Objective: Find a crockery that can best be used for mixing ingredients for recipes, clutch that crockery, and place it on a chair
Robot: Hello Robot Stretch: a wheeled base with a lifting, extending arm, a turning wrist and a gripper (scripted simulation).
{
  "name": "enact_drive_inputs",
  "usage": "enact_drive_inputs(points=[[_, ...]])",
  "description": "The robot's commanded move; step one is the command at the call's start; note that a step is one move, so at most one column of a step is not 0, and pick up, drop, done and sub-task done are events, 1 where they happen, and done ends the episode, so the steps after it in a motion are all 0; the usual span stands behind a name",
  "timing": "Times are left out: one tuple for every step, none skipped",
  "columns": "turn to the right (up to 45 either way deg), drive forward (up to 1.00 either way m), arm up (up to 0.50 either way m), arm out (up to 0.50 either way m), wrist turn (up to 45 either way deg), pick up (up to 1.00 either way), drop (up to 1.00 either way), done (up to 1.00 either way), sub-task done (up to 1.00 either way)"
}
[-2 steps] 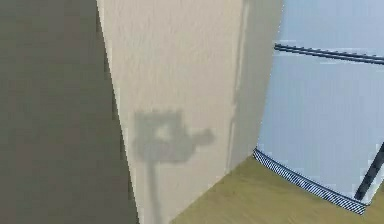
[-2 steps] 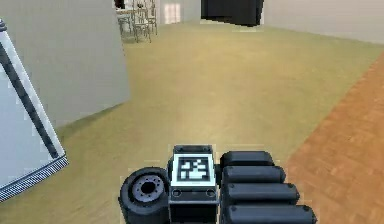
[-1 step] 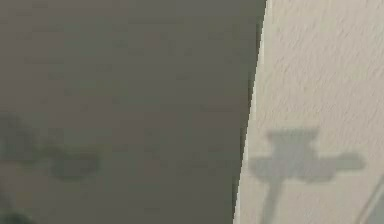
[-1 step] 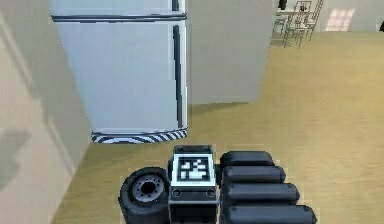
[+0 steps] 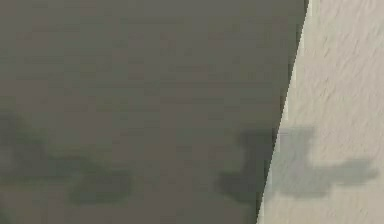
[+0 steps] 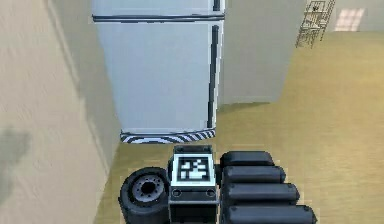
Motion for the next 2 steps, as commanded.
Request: enact_drive_inputs(points=[[45.0, 0.00, 0.00, 0.00, 0.0, 0.00, 0.00, 0.00, 0.00], [6.0, 0.00, 0.00, 0.00, 0.0, 0.00, 0.00, 0.00, 0.00]])
